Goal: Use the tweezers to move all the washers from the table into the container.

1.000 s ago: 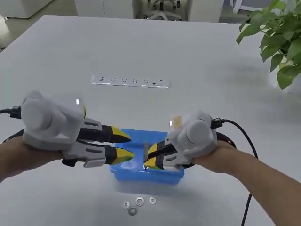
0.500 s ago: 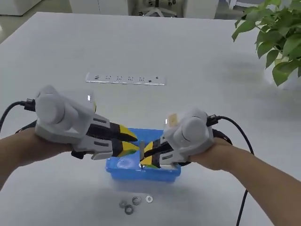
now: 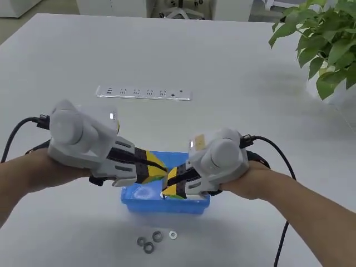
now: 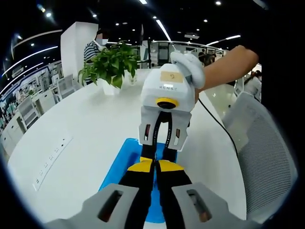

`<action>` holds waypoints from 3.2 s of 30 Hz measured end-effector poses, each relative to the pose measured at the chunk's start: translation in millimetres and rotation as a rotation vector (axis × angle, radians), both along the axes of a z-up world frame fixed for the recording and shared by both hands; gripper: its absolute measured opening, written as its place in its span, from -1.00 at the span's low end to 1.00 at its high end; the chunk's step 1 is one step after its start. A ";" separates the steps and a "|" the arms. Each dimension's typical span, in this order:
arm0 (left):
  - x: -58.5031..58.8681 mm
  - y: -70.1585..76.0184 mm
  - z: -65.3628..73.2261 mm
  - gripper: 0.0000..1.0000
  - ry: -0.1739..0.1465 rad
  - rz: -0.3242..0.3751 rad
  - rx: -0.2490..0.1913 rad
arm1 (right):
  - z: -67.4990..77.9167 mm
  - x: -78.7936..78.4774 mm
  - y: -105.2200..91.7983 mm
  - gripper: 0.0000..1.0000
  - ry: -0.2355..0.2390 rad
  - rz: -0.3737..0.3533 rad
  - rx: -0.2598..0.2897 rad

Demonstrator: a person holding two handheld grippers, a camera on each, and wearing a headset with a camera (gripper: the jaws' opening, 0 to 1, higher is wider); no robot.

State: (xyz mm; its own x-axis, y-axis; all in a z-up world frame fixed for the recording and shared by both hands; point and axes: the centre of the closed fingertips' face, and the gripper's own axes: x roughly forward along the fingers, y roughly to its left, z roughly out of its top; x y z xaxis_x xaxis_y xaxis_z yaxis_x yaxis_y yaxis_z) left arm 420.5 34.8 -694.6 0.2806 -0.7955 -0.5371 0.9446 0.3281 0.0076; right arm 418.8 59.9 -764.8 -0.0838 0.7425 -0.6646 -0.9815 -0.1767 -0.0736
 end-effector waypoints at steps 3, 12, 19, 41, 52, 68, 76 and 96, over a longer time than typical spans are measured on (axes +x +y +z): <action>0.1 -0.5 0.1 -0.87 -0.001 -0.001 0.000 | 0.2 -0.2 -0.2 -0.82 -0.001 0.004 -0.003; 0.8 -4.1 0.8 -0.88 -0.013 -0.013 -0.003 | 0.2 -1.4 1.3 -0.81 -0.001 0.003 -0.002; 1.6 -3.3 0.7 -0.90 -0.031 -0.020 0.007 | -0.1 -0.2 1.0 -0.78 -0.016 0.002 -0.006; -0.9 -8.0 11.7 -0.90 -0.044 -0.020 0.008 | 23.7 1.7 -9.1 -0.50 -0.020 -0.086 0.029; -3.9 -8.3 29.9 -0.91 -0.065 -0.011 0.009 | 40.4 0.1 -27.2 -0.20 -0.033 -0.177 0.035; -14.1 -9.8 47.6 -0.91 -0.056 0.002 0.011 | 43.9 -4.7 -59.9 0.19 -0.010 -0.309 0.036; -22.1 -11.7 55.7 -0.91 -0.058 0.003 0.007 | 45.2 -9.0 -70.7 0.35 -0.014 -0.353 0.038; -46.4 -23.0 54.0 -0.91 -0.045 -0.044 0.013 | 45.8 -25.5 -74.8 0.71 0.027 -0.429 0.070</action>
State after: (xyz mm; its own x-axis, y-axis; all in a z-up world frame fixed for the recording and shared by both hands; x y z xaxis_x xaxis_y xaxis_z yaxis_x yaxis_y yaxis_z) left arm 374.2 11.8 -640.7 0.2693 -0.8005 -0.5354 0.9568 0.2856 0.0543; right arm 393.2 -14.9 -719.1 0.2256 0.7569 -0.6134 -0.9666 0.2524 -0.0441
